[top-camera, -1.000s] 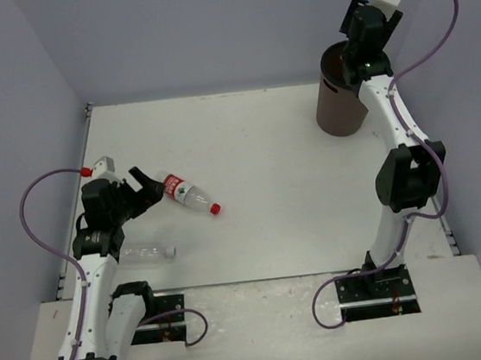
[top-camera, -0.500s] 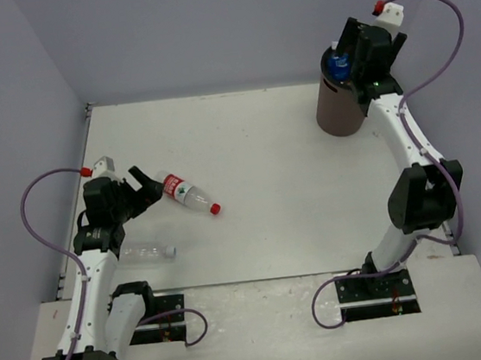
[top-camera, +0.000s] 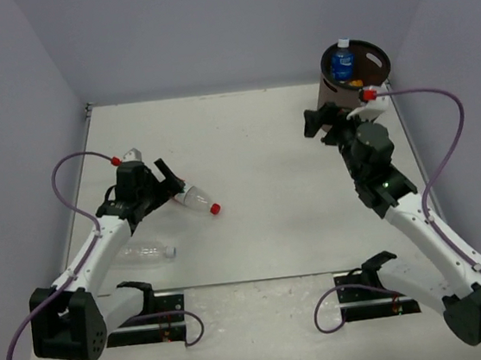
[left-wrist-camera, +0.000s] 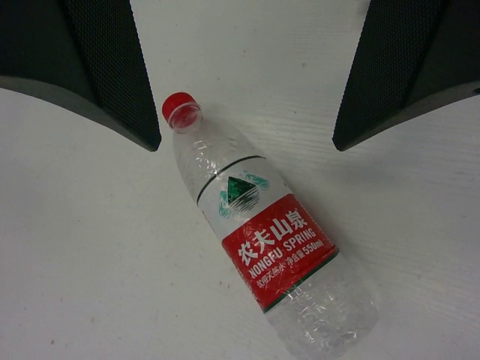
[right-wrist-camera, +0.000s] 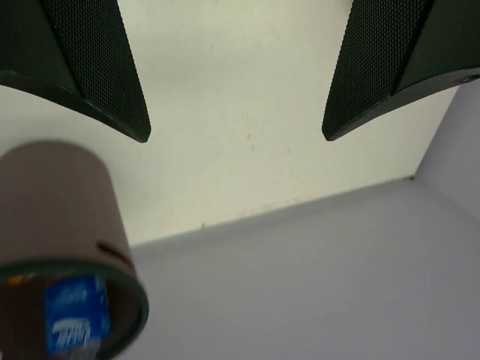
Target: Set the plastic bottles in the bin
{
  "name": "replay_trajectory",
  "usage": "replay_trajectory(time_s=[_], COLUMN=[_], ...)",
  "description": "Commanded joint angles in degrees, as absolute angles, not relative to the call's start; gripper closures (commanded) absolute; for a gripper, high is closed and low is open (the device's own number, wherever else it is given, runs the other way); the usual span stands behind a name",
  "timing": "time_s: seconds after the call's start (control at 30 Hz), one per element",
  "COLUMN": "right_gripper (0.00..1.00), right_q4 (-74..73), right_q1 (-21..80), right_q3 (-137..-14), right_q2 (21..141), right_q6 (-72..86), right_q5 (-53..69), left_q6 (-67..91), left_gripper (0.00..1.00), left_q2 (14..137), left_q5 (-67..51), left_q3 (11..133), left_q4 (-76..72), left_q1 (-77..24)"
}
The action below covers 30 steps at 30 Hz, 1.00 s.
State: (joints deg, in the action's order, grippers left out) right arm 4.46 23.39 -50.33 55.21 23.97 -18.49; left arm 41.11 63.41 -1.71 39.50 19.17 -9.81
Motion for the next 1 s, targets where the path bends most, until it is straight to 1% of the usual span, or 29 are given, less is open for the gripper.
replay_trajectory(time_s=[0.0, 0.13, 0.2, 0.3, 0.4, 0.6, 0.63, 0.67, 0.73, 0.8, 0.83, 0.9, 0.97], right_gripper=[0.01, 0.01, 0.01, 0.01, 0.01, 0.01, 0.01, 0.01, 0.01, 0.01, 0.01, 0.01, 0.01], right_q4=[1.4, -7.1, -8.8, -11.4, -12.5, -12.3, -12.5, -12.5, -13.7, -13.0, -11.7, -9.9, -8.1], right_q1=[30.9, 32.6, 32.7, 32.7, 32.8, 32.8, 32.8, 32.8, 32.9, 32.9, 32.8, 32.9, 32.8], right_q3=[-38.8, -34.5, -31.9, -31.4, -31.1, -29.8, -29.8, -30.0, -30.6, -30.3, -30.1, -29.7, -29.6], right_q2=[48.1, 44.2, 42.4, 40.7, 39.3, 38.6, 39.1, 39.1, 40.1, 40.2, 40.2, 39.7, 40.1], right_q6=[33.2, 38.8, 39.5, 39.1, 39.0, 38.4, 38.0, 37.6, 37.4, 36.6, 35.7, 34.4, 33.4], right_q5=[-22.2, -25.2, -26.3, -27.6, -27.5, -23.8, -22.7, -22.6, -20.8, -18.1, -16.7, -11.0, -6.3], left_q6=[44.3, 45.5, 46.3, 47.0, 46.3, 44.5, 44.1, 43.7, 43.0, 42.7, 42.6, 41.6, 39.9], left_gripper=[0.0, 0.0, 0.0, 0.0, 0.01, 0.11, 0.18, 0.19, 0.41, 0.5, 0.58, 0.65, 0.7], left_q2=[68.2, 71.5, 73.7, 77.0, 82.1, 90.9, 91.8, 92.6, 94.0, 93.8, 93.5, 92.7, 90.3], left_q5=[5.6, 6.1, 6.9, 8.3, 7.0, 6.8, 6.6, 6.1, 5.0, 5.3, 5.3, 5.0, 3.7], left_q3=[42.6, 43.0, 42.7, 42.6, 44.2, 49.6, 50.3, 51.0, 52.6, 53.1, 53.1, 53.2, 53.0], left_q4=[15.2, 13.8, 13.2, 10.7, 8.4, 8.8, 9.1, 9.1, 9.7, 9.7, 9.6, 9.5, 8.8], left_q1=[-10.7, -11.4, -12.2, -12.7, -13.4, -14.6, -14.6, -14.6, -14.8, -15.5, -15.7, -16.3, -17.0])
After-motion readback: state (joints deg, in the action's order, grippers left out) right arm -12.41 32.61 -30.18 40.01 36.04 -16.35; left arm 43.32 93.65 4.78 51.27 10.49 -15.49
